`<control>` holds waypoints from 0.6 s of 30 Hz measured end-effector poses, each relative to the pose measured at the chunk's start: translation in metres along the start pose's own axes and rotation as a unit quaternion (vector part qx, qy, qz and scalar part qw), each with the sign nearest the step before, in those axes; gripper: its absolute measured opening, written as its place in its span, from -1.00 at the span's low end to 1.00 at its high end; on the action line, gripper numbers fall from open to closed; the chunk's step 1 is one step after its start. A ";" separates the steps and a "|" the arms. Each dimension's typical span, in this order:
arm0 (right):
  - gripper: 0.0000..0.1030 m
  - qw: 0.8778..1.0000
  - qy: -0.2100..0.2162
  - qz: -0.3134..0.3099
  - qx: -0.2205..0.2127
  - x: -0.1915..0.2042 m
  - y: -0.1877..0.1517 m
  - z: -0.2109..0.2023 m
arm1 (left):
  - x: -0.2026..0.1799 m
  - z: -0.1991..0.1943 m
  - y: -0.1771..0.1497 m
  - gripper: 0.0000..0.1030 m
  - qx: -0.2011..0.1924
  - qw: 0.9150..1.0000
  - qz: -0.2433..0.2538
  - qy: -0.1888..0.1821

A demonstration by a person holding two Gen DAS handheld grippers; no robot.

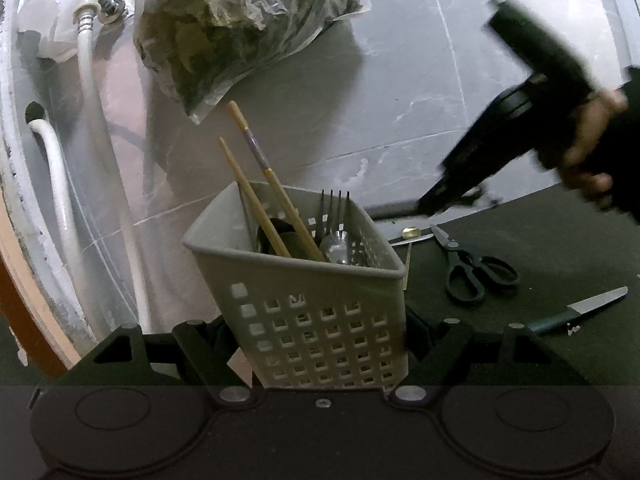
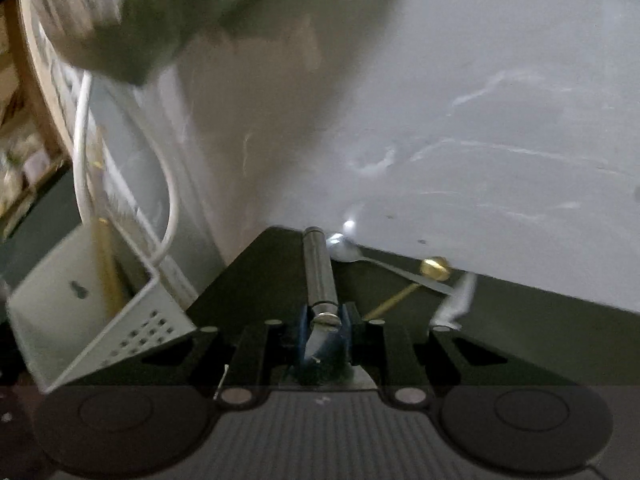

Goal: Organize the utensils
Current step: 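Grasp the silver server beside the scissors with the right tool, then lower the server into the basket and open the right tool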

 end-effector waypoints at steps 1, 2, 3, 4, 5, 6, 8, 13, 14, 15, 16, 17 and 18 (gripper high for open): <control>-0.62 1.000 -0.006 0.005 -0.013 0.002 -0.002 -0.016 | 0.000 0.000 0.000 0.58 -0.002 1.000 0.002 -0.003; -0.62 1.000 -0.011 0.005 -0.024 0.005 -0.002 -0.030 | 0.000 -0.001 -0.001 0.58 -0.004 1.000 0.005 -0.006; -0.62 0.999 -0.015 -0.003 -0.034 0.009 -0.001 -0.045 | -0.001 -0.001 -0.001 0.58 -0.007 1.000 0.008 -0.010; -0.62 0.999 -0.018 -0.022 -0.043 0.016 0.003 -0.062 | -0.001 -0.001 -0.001 0.58 -0.010 1.000 0.011 -0.013; -0.62 0.998 -0.021 -0.042 -0.045 0.022 0.007 -0.076 | -0.002 -0.001 -0.001 0.58 -0.013 1.000 0.013 -0.017; -0.62 0.997 -0.025 -0.066 -0.044 0.031 0.011 -0.089 | -0.003 0.000 -0.001 0.58 -0.016 1.000 0.015 -0.021; -0.61 0.991 -0.027 -0.129 -0.025 0.050 0.020 -0.111 | -0.005 0.000 -0.001 0.57 -0.021 0.999 0.018 -0.028; -0.61 0.962 0.005 -0.260 0.081 0.098 0.033 -0.125 | -0.010 0.000 0.000 0.57 -0.029 0.999 0.014 -0.043; -0.61 0.952 0.007 -0.288 0.100 0.106 0.035 -0.123 | -0.011 0.000 0.000 0.57 -0.031 0.998 0.014 -0.047; -0.61 0.940 0.007 -0.319 0.119 0.115 0.034 -0.120 | -0.012 0.000 0.000 0.57 -0.032 0.998 0.016 -0.050; -0.61 0.923 0.003 -0.357 0.140 0.123 0.034 -0.115 | -0.014 -0.001 0.000 0.57 -0.033 0.998 0.017 -0.053; -0.61 0.909 -0.001 -0.386 0.157 0.129 0.034 -0.110 | -0.015 -0.001 0.000 0.57 -0.035 0.998 0.018 -0.055; -0.61 0.894 -0.003 -0.412 0.177 0.135 0.034 -0.104 | -0.016 -0.002 0.000 0.57 -0.036 0.997 0.018 -0.058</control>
Point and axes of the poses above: each gripper's, at about its wrist camera, not at the fingertips, and z roughly the way its jaws point, x to its left, y to its top, the point moved 5 cm from there along z, roughly the way its jaws point, and after that the axes turned 8 degrees about y, right-handed, at the moved point
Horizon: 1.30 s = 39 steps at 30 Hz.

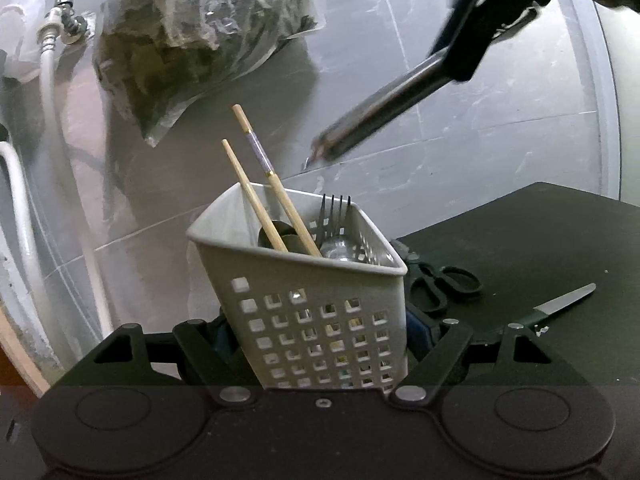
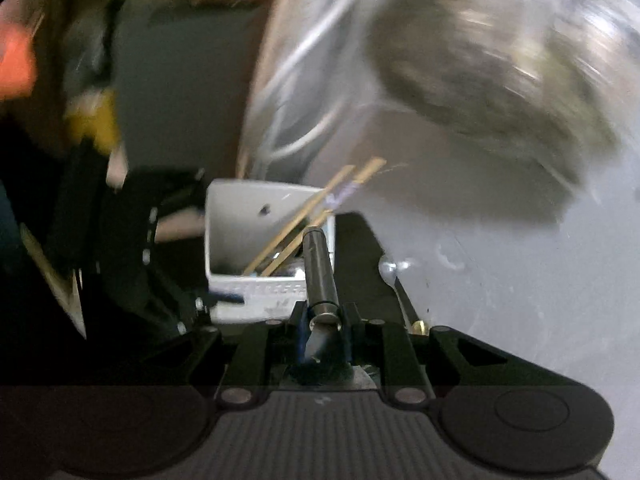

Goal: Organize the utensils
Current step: 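Lower the server into the basket and open the right tool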

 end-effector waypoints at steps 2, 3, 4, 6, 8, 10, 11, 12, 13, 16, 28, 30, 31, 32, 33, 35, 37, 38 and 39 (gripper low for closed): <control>-0.61 0.996 0.008 -0.071 0.048 0.008 0.012 0.011 | -0.001 0.000 0.000 0.57 -0.002 1.000 -0.001 -0.004; -0.61 0.993 0.011 -0.101 0.065 0.021 0.012 0.009 | -0.002 0.000 0.000 0.57 -0.003 1.000 -0.002 -0.005; -0.61 0.986 0.018 -0.138 0.089 0.030 0.018 0.012 | -0.002 0.001 0.000 0.57 -0.003 1.000 -0.004 -0.005; -0.62 0.977 0.033 -0.177 0.118 0.034 0.026 0.020 | -0.002 0.002 0.000 0.57 -0.002 1.000 -0.013 -0.005; -0.61 0.969 0.046 -0.203 0.134 0.038 0.034 0.025 | -0.003 0.002 0.000 0.57 -0.003 1.000 -0.014 -0.004; -0.61 0.966 0.050 -0.215 0.137 0.040 0.042 0.030 | -0.004 0.002 0.000 0.57 -0.005 1.000 -0.015 -0.004; -0.61 0.965 0.052 -0.218 0.136 0.038 0.044 0.030 | -0.004 0.002 -0.001 0.57 -0.006 1.000 -0.016 -0.003; -0.61 0.965 0.053 -0.220 0.136 0.038 0.048 0.034 | -0.004 0.002 -0.001 0.57 -0.006 1.000 -0.018 -0.003; -0.60 0.965 0.055 -0.220 0.134 0.038 0.053 0.038 | -0.005 0.002 0.000 0.57 -0.006 1.000 -0.019 -0.003; -0.27 0.965 0.060 -0.222 0.126 0.038 0.063 0.050 | -0.006 0.003 0.000 0.57 -0.007 1.000 -0.020 -0.003; 0.97 0.985 -0.050 0.001 -0.165 -0.031 0.045 -0.049 | -0.008 0.005 0.002 0.56 -0.002 1.000 -0.024 0.001; 0.99 0.972 -0.090 0.072 -0.207 -0.043 0.015 -0.064 | -0.009 0.005 0.003 0.56 -0.001 1.000 -0.024 0.004; 0.99 0.963 -0.108 0.116 -0.217 -0.050 -0.007 -0.065 | -0.009 0.006 0.003 0.56 0.002 1.000 -0.025 0.006; 0.99 0.956 -0.118 0.152 -0.221 -0.054 -0.026 -0.063 | -0.009 0.006 0.003 0.56 0.004 1.000 -0.025 0.008; 0.99 0.948 -0.124 0.190 -0.223 -0.058 -0.046 -0.056 | -0.009 0.006 0.004 0.56 0.007 1.000 -0.025 0.010; 0.99 0.924 -0.124 0.293 -0.211 -0.065 -0.093 -0.031 | -0.007 0.008 0.005 0.56 0.014 0.999 -0.025 0.014; 0.99 0.893 -0.110 0.396 -0.186 -0.068 -0.139 0.006 | -0.006 0.010 0.006 0.56 0.021 0.999 -0.027 0.020; 0.99 0.879 -0.103 0.433 -0.172 -0.069 -0.156 0.024 | -0.006 0.011 0.007 0.56 0.023 0.999 -0.028 0.023; 0.99 0.865 -0.097 0.468 -0.154 -0.069 -0.172 0.045 | -0.005 0.012 0.008 0.56 0.026 0.999 -0.028 0.027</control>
Point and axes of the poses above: each gripper's, at about its wrist camera, not at the fingertips, and z roughly the way its jaws point, x to its left, y to its top, the point moved 5 cm from there along z, roughly the way its jaws point, and after that the axes turned 8 degrees about y, right-handed, at the moved point
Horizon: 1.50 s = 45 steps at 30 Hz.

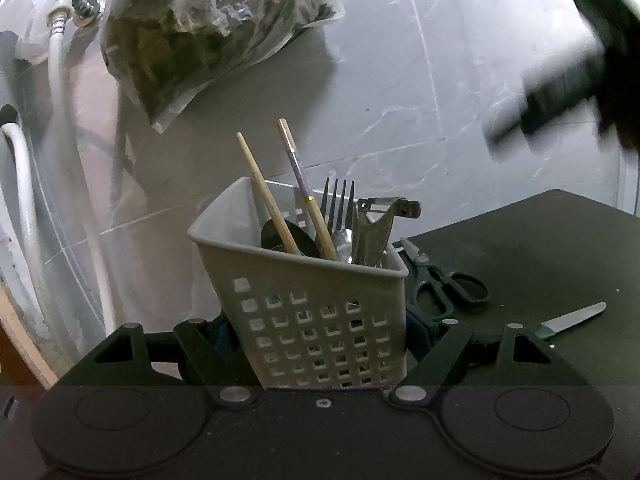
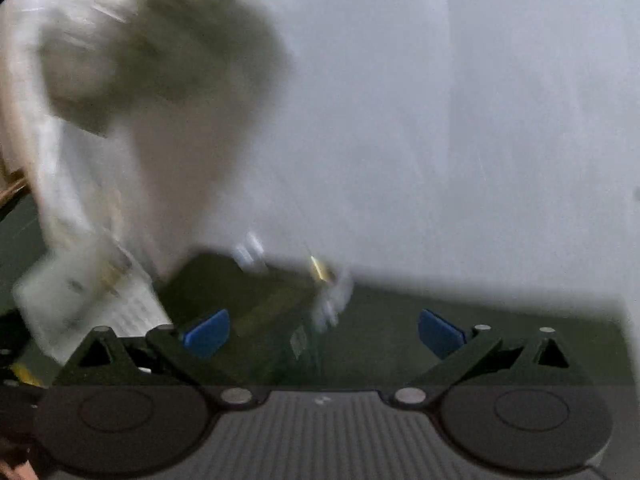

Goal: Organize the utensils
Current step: 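Lower the server into the basket and open the right tool, then grasp a silver spoon from the table with the right tool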

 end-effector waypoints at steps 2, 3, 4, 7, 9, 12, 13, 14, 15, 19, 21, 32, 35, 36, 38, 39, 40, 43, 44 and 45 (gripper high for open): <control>0.99 0.999 -0.014 0.025 0.025 -0.013 -0.019 0.020 | 0.001 0.002 0.001 0.56 0.005 1.000 -0.002 0.006; 0.98 0.999 -0.011 0.024 0.036 -0.016 -0.025 0.030 | 0.001 0.003 0.002 0.56 0.007 1.000 -0.002 0.009; 0.98 0.999 -0.006 0.017 0.046 -0.019 -0.028 0.035 | 0.001 0.004 0.002 0.56 0.009 1.000 -0.003 0.012; 0.98 0.997 0.001 -0.041 0.067 -0.017 -0.026 0.046 | 0.001 0.005 0.003 0.57 0.014 1.000 -0.004 0.019; 0.98 0.993 0.001 -0.084 0.081 -0.016 -0.023 0.052 | -0.001 0.006 0.003 0.57 0.015 1.000 -0.005 0.023; 0.99 0.990 0.011 -0.105 0.099 -0.022 -0.011 0.072 | -0.002 0.007 0.004 0.57 0.017 0.999 -0.008 0.027; 0.99 0.989 0.013 -0.109 0.103 -0.024 -0.007 0.079 | -0.002 0.007 0.004 0.57 0.018 0.999 -0.008 0.029; 0.99 0.988 0.012 -0.115 0.104 -0.022 -0.009 0.084 | -0.002 0.007 0.005 0.57 0.018 0.999 -0.008 0.030; 0.99 0.987 0.010 -0.123 0.098 -0.023 -0.006 0.086 | -0.002 0.007 0.005 0.57 0.018 0.999 -0.009 0.032; 0.99 0.985 0.039 -0.148 0.073 -0.011 0.006 0.107 | -0.003 0.007 0.004 0.57 0.020 0.999 -0.010 0.037; 0.99 0.984 0.064 -0.149 0.068 -0.003 0.017 0.125 | -0.003 0.007 0.004 0.57 0.021 0.999 -0.010 0.038; 0.11 0.952 0.130 -0.258 0.106 0.057 0.050 0.218 | 0.009 0.007 0.003 0.57 0.036 0.997 -0.024 0.069; -0.03 0.946 0.130 -0.270 0.120 0.055 0.049 0.231 | 0.011 0.006 0.003 0.57 0.038 0.996 -0.027 0.077; -0.07 0.946 0.129 -0.269 0.124 0.053 0.049 0.233 | 0.011 0.006 0.003 0.57 0.038 0.996 -0.028 0.079; -0.14 0.948 0.129 -0.263 0.126 0.049 0.048 0.236 | 0.011 0.005 0.003 0.57 0.038 0.995 -0.029 0.082; -0.26 0.950 0.130 -0.254 0.127 0.046 0.048 0.236 | 0.011 0.005 0.003 0.57 0.039 0.995 -0.030 0.083; -0.34 0.952 0.130 -0.247 0.128 0.044 0.049 0.235 | 0.011 0.004 0.003 0.57 0.039 0.995 -0.030 0.084; -0.69 0.953 0.132 -0.236 0.136 0.041 0.043 0.229 | 0.011 0.004 0.003 0.57 0.038 0.995 -0.030 0.084; -0.75 0.952 0.131 -0.238 0.140 0.042 0.040 0.226 | 0.011 0.004 0.003 0.57 0.037 0.995 -0.030 0.084; -0.79 0.951 0.131 -0.241 0.146 0.043 0.038 0.222 | 0.011 0.004 0.003 0.57 0.037 0.995 -0.030 0.084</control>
Point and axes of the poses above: each gripper's, at about its wrist camera, not at the fingertips, and z roughly the way its jaws point, x to its left, y to its top, the point moved 5 cm from there along z, roughly the way its jaws point, and after that the axes turned 8 degrees about y, right-handed, at the moved point
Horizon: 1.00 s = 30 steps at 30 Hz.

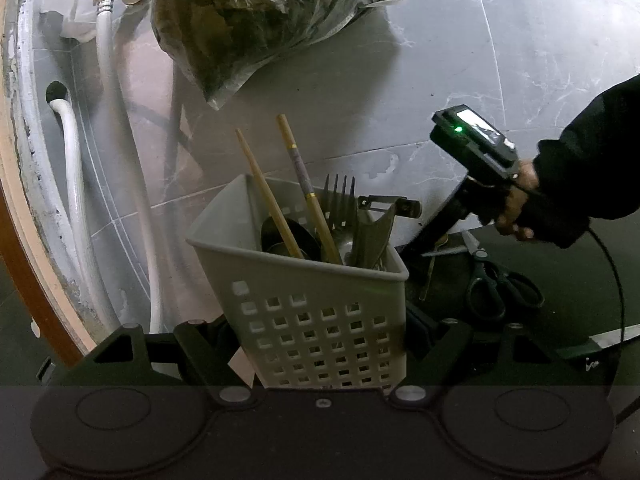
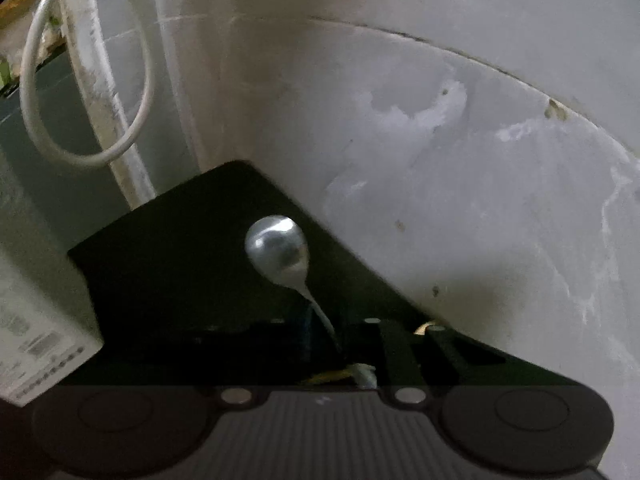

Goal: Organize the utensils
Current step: 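Grasp a silver spoon from the table with the right tool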

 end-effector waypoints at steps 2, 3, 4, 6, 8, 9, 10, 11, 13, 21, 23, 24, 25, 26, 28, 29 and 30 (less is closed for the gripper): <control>-0.79 1.000 0.002 -0.004 0.016 0.006 -0.003 -0.004 | 0.000 0.001 0.000 0.57 -0.001 1.000 0.000 -0.001; -0.79 1.000 0.004 -0.009 0.023 0.009 -0.004 -0.005 | 0.000 0.001 0.000 0.57 -0.001 1.000 0.000 -0.001; -0.79 0.999 0.004 -0.017 0.029 0.012 -0.004 -0.006 | 0.000 0.001 0.000 0.57 -0.002 1.000 0.000 -0.001; -0.71 0.999 0.006 -0.019 0.031 0.015 -0.002 -0.006 | 0.000 0.000 -0.001 0.57 -0.003 1.000 0.000 -0.001; -0.34 1.000 0.020 -0.004 0.020 0.016 0.004 -0.006 | 0.000 0.000 -0.001 0.57 -0.002 1.000 0.000 -0.001; 0.05 0.999 0.031 0.005 0.010 0.016 0.008 -0.007 | 0.001 0.000 -0.001 0.57 -0.002 1.000 0.000 -0.001; 0.17 0.999 0.041 0.009 -0.001 0.018 0.011 -0.005 | 0.001 0.000 0.000 0.57 -0.002 1.000 0.000 -0.001; 0.21 0.999 0.043 0.011 -0.008 0.019 0.014 -0.004 | 0.001 0.000 0.000 0.57 -0.002 1.000 0.000 -0.001; 0.21 0.999 0.042 0.011 -0.013 0.021 0.018 0.004 | 0.000 0.001 0.000 0.57 -0.002 1.000 0.000 0.000; 0.16 0.999 0.039 0.004 -0.019 0.024 0.022 0.021 | 0.000 0.000 0.000 0.57 0.000 1.000 0.000 0.003; -0.01 0.999 0.030 -0.001 -0.020 0.022 0.019 0.020 | 0.000 0.000 0.000 0.57 0.000 1.000 -0.001 0.003; -0.17 0.999 0.026 -0.005 -0.021 0.023 0.019 0.022 | 0.000 0.000 0.000 0.57 0.000 1.000 -0.001 0.003; -0.21 0.999 0.026 -0.005 -0.023 0.024 0.020 0.023 | 0.000 0.000 0.000 0.57 0.000 1.000 -0.001 0.003; -0.22 0.999 0.026 -0.003 -0.023 0.025 0.020 0.025 | 0.000 0.000 0.000 0.57 0.000 1.000 -0.001 0.003; -0.22 0.999 0.028 -0.008 -0.023 0.025 0.020 0.025 | 0.000 0.000 0.000 0.57 0.000 1.000 0.000 0.002; -0.22 0.999 0.028 -0.009 -0.024 0.025 0.019 0.024 | 0.000 0.000 0.000 0.57 0.000 1.000 0.000 0.003; -0.23 0.999 0.028 -0.008 -0.024 0.025 0.019 0.023 | 0.000 0.000 0.000 0.57 0.000 1.000 0.000 0.003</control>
Point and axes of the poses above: each gripper's, at about its wrist camera, not at the fingertips, and z roughly the way its jaws point, x to its left, y to its top, the point moved 5 cm from there along z, roughly the way its jaws point, and after that the axes turned 8 degrees about y, right-handed, at the moved point
